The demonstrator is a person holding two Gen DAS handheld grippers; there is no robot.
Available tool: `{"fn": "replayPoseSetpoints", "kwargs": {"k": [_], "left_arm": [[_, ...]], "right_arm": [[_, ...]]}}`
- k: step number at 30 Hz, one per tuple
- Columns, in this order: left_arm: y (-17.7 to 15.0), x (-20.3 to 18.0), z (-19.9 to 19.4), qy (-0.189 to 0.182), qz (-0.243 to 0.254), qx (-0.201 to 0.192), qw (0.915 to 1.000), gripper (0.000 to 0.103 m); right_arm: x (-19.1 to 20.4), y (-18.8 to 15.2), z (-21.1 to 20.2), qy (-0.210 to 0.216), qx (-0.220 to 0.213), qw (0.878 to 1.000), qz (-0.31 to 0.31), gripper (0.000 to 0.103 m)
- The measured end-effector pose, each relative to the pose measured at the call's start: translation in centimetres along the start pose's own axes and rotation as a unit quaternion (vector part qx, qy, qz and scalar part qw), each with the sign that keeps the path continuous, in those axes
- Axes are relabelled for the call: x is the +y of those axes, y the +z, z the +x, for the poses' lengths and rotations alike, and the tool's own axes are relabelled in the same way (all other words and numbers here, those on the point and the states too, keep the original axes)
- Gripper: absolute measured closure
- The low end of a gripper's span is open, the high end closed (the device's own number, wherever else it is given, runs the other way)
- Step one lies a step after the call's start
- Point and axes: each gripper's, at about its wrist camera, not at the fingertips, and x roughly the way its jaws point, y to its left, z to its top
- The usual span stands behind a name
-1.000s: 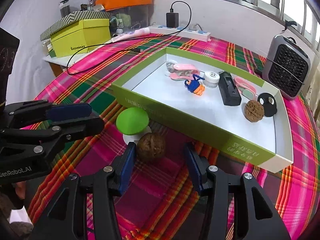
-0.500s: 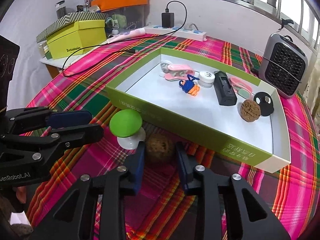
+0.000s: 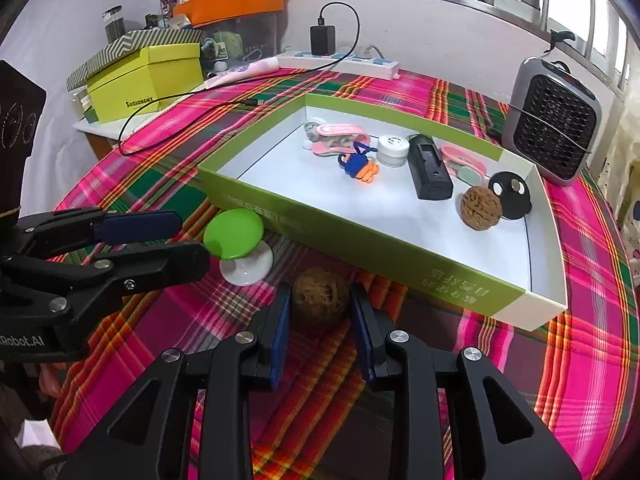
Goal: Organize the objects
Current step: 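Grasp the green-topped toy with the left gripper while the right grasps the walnut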
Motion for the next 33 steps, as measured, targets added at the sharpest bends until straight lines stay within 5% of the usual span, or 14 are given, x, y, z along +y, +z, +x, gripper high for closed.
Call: {"fn": "replayPoseSetpoints", "kwargs": {"k": [33], "left_arm": [[1.5,-1.0,3.3,0.035,0.009,0.016,0.9992,0.05]], "right_arm": [[-1.5,-0.8,-0.7,0.0,-0.001,1.0,0.008,0.073]]}}
